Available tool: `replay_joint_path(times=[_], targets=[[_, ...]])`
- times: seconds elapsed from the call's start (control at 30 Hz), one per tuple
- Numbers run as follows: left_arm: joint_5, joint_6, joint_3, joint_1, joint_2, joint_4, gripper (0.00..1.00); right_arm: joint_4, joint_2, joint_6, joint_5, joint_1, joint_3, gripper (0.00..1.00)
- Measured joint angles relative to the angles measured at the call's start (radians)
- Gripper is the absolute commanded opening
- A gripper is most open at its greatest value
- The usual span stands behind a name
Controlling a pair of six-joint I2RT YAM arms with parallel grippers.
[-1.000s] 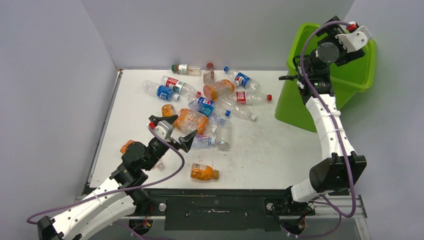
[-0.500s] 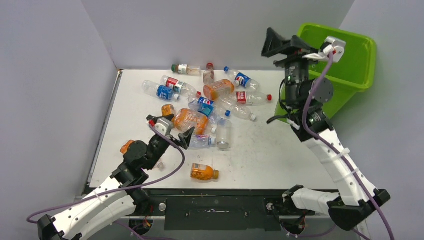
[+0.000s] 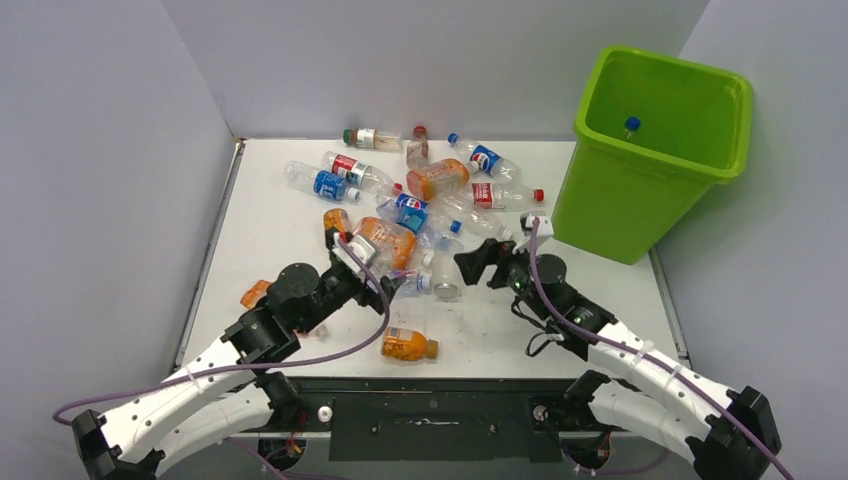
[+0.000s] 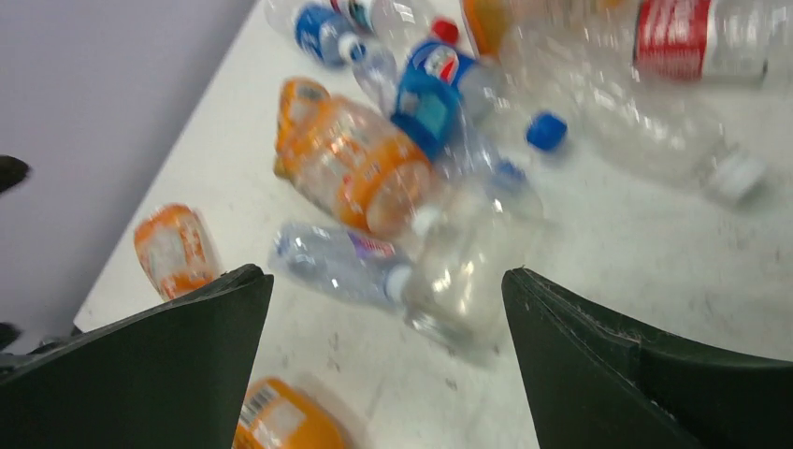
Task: Put the plastic bottles in the bin
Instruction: Pick up the plastic bottle from the corner of the board.
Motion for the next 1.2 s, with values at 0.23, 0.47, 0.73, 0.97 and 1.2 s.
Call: replay_joint_path(times=[0.23,0.47,0.73,0.97,1.2], targets=[[0.248,0.105,0.048,-0.172,0.036,-0.272,0.96,-0.099,-0.296,0.076,-0.017,0.001,-0.241,0.95],[0.318,0.215,0.082,-0.243,0.215,-0.460,0.96,-0.116,-0.402,0.139,-0.013,0.001,-0.328,0.95],[0.288,0.276,0.135,-0.318,0.524,-0.567,0.96,-0.143,-0.378,0.156,-0.014,0.001,-0.338,0.95],[0.220,0.286,0.135,-0.303,0.571,-0.541,0.98,-0.121,-0.304,0.153,-0.021,0.001,-0.338,0.95],[0.167,0.278,0.127,-0.274,0.645,-0.479,0.99,-0.095,-0.284,0.153,-0.029,0.001,-0.338,0.95]])
